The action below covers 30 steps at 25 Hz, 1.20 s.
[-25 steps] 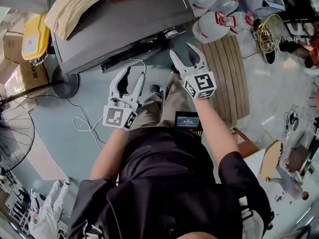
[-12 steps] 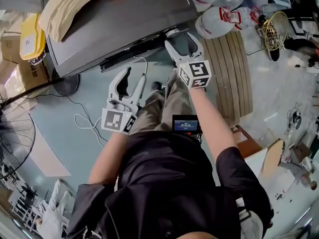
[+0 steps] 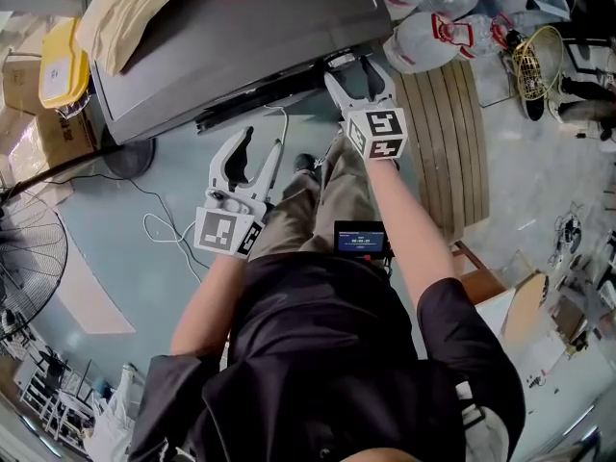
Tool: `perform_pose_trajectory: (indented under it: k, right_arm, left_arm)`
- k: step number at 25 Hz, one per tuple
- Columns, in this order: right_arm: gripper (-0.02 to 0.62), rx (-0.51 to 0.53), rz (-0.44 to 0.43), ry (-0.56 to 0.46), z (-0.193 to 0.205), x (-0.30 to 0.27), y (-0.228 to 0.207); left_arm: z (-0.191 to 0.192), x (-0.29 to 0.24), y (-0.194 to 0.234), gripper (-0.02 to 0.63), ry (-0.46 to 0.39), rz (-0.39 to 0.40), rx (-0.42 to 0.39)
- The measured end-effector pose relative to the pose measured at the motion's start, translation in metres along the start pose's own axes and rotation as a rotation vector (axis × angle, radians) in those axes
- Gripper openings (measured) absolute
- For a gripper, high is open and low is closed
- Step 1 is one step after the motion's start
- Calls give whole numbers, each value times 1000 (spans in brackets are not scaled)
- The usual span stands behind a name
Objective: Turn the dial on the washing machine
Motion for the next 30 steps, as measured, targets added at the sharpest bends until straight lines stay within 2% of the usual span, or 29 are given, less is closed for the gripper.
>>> perform_pose_trajectory:
  k: [11, 19, 30]
  right_arm:
    - [305, 22, 12, 8, 1, -7, 2]
    - [279, 10, 20, 14, -1, -9, 1]
    - [277, -115, 4, 7, 0, -8, -1]
  left_arm:
    - [0, 3, 5, 195, 3, 0, 2]
    - [0, 6, 12, 195, 10, -3, 12]
    - [6, 11, 12, 194, 16, -12, 23]
Point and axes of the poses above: the fingertips, and each gripper's own axes: x backward along the fingers, y to its left, z out of its underside, the point moved 3 cm from there along x, backward along the fingers, and after that the axes turned 13 degrees about x, right-handed, at the moved point
